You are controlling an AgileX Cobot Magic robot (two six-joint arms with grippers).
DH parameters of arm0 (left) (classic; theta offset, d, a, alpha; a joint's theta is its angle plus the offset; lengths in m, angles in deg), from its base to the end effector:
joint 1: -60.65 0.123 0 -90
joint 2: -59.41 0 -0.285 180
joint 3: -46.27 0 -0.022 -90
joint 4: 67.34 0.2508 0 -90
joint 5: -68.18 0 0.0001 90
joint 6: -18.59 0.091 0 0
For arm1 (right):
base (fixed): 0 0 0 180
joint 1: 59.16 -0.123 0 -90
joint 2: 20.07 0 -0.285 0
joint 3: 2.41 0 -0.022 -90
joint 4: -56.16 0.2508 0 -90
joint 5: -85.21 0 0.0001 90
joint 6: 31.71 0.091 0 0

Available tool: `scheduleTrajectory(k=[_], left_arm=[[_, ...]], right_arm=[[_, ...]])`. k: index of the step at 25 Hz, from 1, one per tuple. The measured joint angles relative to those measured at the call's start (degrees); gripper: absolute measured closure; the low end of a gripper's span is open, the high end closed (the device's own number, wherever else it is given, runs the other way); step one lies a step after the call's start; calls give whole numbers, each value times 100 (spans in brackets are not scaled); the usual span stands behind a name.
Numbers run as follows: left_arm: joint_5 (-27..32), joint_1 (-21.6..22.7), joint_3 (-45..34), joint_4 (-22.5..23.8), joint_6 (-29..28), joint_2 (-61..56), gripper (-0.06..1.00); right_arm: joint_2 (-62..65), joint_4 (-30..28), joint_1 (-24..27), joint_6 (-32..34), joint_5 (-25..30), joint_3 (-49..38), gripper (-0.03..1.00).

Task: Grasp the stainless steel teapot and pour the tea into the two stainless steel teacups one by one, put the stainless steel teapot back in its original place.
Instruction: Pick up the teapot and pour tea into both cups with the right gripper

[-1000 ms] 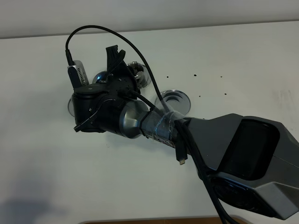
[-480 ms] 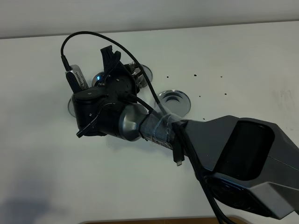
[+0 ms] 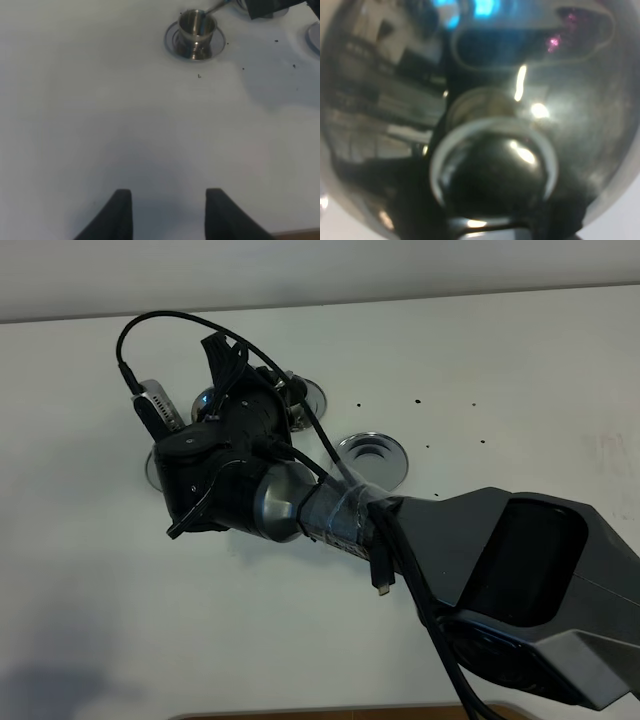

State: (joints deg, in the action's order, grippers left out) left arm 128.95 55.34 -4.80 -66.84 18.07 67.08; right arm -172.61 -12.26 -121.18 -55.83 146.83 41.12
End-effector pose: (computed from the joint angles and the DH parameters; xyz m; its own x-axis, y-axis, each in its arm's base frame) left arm -0.0003 0.0007 0.2651 -0.4909 0.0408 -0.8703 0.0836 0.9965 -0.0004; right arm 0.3137 0.4317 0.1516 0.1665 -0.8668 0.4700 -0.4370 -0.4921 -0.7529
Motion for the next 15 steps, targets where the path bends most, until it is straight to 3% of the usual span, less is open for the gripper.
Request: scheduleTrajectory(k=[15], left_arm=[[0,0,0,0,0,0,55]], right_arm=[[0,-448,0,-310,-70,0,78]])
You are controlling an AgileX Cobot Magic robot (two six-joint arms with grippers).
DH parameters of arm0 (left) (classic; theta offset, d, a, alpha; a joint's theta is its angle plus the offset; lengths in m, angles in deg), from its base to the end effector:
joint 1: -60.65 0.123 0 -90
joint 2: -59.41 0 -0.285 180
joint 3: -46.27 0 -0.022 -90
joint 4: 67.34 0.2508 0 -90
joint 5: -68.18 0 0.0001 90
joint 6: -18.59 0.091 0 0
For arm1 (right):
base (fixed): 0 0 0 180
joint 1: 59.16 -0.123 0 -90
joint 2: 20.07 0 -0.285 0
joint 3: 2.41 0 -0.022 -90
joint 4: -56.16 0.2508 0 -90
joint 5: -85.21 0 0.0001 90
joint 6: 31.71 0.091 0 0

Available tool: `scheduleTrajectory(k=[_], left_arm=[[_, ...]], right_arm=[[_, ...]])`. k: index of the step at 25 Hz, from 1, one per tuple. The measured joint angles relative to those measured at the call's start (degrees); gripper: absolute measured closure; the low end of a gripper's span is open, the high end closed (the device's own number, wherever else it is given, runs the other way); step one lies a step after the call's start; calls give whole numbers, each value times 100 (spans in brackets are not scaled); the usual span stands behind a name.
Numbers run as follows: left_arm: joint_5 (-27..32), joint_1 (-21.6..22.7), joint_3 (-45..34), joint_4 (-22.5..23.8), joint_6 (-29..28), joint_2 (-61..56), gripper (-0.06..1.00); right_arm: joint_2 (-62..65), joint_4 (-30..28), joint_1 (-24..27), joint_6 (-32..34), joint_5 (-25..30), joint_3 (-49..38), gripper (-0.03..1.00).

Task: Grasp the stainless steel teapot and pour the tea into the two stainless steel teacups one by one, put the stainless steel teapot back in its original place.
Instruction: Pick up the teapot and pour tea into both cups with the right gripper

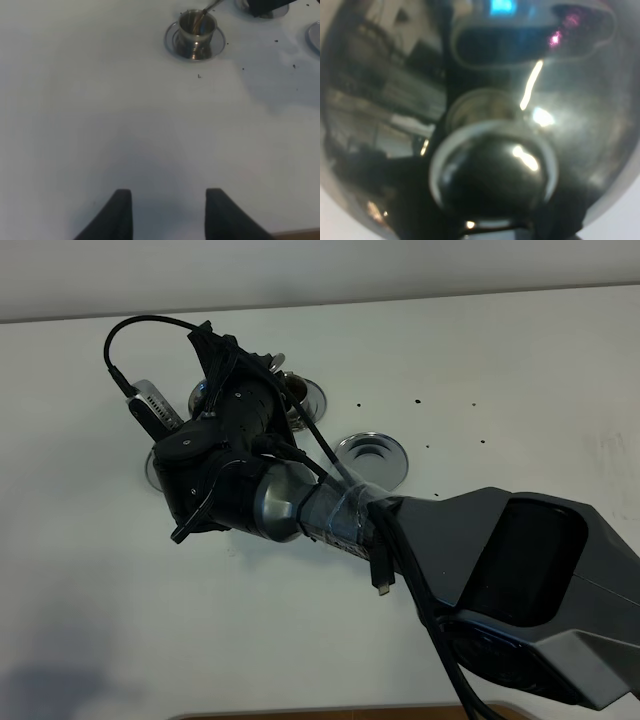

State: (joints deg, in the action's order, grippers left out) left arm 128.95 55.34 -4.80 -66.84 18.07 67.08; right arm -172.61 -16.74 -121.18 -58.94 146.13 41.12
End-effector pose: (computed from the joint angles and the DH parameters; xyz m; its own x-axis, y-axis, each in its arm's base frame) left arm -0.0003 0.0007 0.2651 -0.4909 0.0408 -0.8703 0.0836 0.9965 -0.0004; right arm 0.3164 0.4335 0.1570 0.1863 -0.8165 0.5465 -0.3604 -0.5742 -0.7351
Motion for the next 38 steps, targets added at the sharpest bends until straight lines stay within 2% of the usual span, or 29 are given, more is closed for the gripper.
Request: scheduleTrajectory(k=[38], left_arm=[[0,0,0,0,0,0,55]], right_arm=[[0,-720,53,-547,-136,0,78]])
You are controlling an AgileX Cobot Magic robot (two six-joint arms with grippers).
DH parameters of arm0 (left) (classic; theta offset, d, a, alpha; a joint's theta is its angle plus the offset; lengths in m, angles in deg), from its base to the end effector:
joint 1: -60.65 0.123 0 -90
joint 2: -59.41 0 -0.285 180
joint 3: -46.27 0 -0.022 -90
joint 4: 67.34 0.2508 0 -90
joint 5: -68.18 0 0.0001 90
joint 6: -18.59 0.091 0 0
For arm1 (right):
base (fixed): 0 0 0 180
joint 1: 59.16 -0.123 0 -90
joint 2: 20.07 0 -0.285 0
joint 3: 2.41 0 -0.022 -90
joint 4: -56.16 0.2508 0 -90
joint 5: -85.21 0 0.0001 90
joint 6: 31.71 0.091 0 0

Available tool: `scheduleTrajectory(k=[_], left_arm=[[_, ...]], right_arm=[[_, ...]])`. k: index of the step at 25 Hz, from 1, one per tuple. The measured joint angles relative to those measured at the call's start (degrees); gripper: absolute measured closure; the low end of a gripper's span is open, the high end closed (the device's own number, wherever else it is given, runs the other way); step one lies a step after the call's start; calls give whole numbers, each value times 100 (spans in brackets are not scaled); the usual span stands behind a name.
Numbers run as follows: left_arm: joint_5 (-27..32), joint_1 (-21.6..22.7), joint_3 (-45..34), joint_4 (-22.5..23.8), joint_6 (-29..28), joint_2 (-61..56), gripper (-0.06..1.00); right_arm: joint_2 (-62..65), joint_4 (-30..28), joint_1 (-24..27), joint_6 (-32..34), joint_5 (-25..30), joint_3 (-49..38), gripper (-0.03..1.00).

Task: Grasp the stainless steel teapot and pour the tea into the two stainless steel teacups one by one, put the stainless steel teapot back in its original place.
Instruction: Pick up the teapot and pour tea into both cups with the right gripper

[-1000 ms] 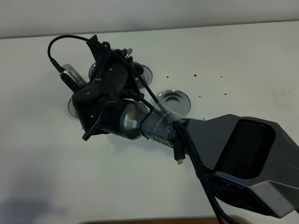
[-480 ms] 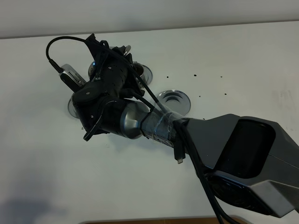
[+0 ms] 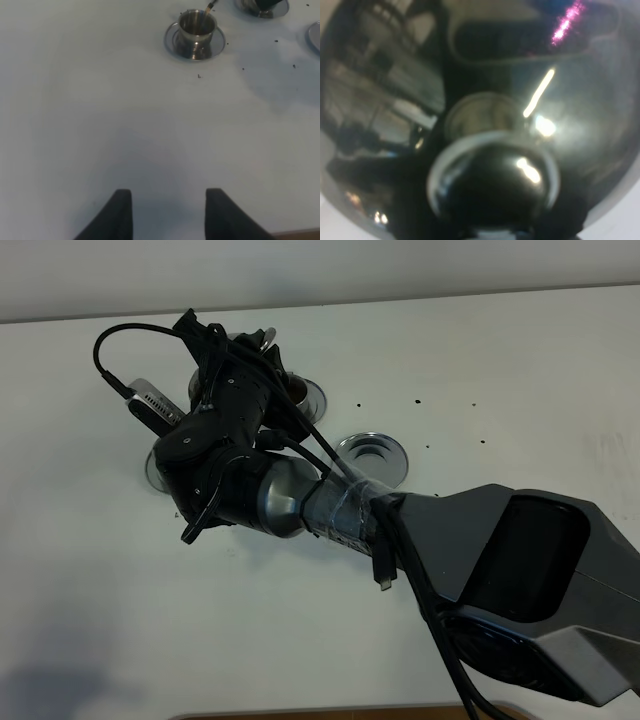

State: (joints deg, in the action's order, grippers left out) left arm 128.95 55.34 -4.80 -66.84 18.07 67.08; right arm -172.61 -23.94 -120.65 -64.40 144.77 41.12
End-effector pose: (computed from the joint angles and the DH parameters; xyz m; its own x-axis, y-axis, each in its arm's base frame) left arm -0.0003 0.0007 0.2651 -0.4909 0.0408 -0.8703 0.0836 0.9965 -0.0004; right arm 0.3239 0.4343 0.1658 0.1946 -0.7163 0.6701 -0.2366 -0.6972 -0.6767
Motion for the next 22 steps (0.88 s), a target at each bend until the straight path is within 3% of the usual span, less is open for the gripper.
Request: scheduleTrajectory(k=[22], left_arm=[[0,0,0,0,0,0,55]], right_arm=[[0,-97,0,16,-77,0,78]])
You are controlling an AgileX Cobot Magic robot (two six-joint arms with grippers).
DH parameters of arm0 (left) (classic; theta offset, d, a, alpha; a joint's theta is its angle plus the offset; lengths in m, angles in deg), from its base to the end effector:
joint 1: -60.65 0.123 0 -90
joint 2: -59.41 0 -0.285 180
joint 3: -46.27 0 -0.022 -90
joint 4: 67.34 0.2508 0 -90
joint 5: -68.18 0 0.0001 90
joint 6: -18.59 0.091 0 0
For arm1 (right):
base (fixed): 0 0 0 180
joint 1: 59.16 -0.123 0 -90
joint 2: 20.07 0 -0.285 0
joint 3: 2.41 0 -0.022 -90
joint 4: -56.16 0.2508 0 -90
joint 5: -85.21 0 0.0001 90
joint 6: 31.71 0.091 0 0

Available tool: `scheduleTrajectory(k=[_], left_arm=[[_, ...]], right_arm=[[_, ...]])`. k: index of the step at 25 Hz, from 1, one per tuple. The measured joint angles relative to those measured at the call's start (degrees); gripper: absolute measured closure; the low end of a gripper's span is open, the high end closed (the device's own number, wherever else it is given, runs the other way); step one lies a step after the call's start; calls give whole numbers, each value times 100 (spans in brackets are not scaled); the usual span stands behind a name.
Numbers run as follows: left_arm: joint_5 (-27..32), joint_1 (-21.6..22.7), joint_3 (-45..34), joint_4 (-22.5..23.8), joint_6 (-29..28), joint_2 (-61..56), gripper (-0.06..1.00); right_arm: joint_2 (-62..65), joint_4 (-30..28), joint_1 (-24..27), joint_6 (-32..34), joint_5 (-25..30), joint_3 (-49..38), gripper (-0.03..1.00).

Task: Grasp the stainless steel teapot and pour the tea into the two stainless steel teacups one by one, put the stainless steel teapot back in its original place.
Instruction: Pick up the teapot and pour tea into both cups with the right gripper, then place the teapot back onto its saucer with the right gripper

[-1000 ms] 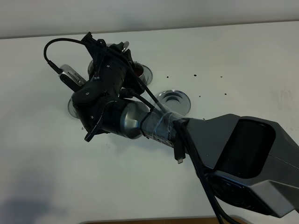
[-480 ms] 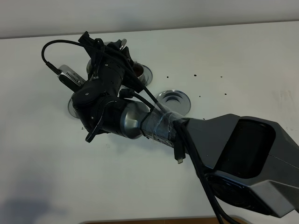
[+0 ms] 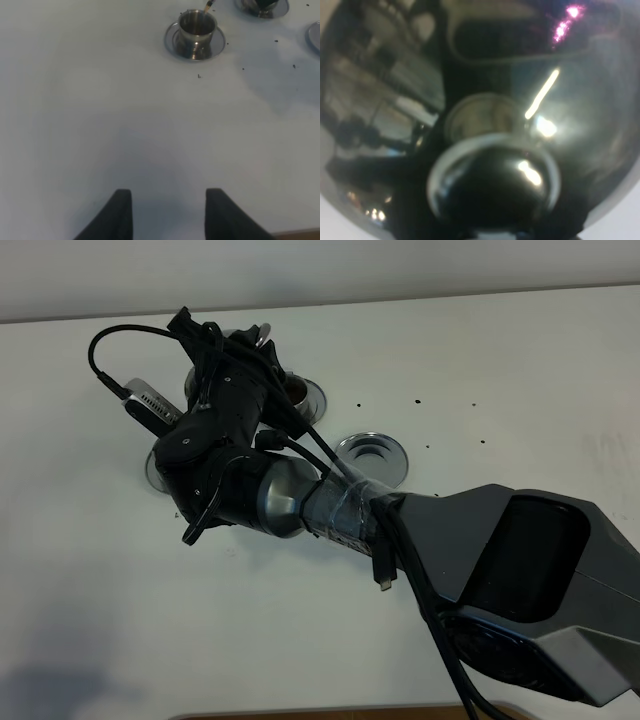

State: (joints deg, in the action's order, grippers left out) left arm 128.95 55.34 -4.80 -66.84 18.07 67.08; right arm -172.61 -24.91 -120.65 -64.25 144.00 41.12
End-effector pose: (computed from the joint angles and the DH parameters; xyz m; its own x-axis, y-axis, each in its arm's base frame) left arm -0.0003 0.0007 0.2651 -0.4909 0.0408 -0.8703 0.0836 0.9965 -0.0004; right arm 0.3243 0.4358 0.1668 0.1993 -0.7122 0.6731 -0.2169 -0.7019 -0.6784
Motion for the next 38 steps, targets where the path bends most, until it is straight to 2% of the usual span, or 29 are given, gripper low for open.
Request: scheduleTrajectory(k=[7,16,21,26,30,38], left_arm=[[0,0,0,0,0,0,55],[0,0,0,0,0,0,55],[0,0,0,0,0,0,55],[0,0,0,0,0,0,55],[0,0,0,0,0,0,55],[0,0,0,0,0,0,55]], right_arm=[[0,517,0,302,134,0,78],[0,1256,-52,1343,682,64,78],[0,2302,-52,1860,1033,634,78],[6,3062,-52,2337,1070,1336,78],[175,3739,-37,2956,1082,1479,78],[830,6169,381,3945,1120,1396,78]])
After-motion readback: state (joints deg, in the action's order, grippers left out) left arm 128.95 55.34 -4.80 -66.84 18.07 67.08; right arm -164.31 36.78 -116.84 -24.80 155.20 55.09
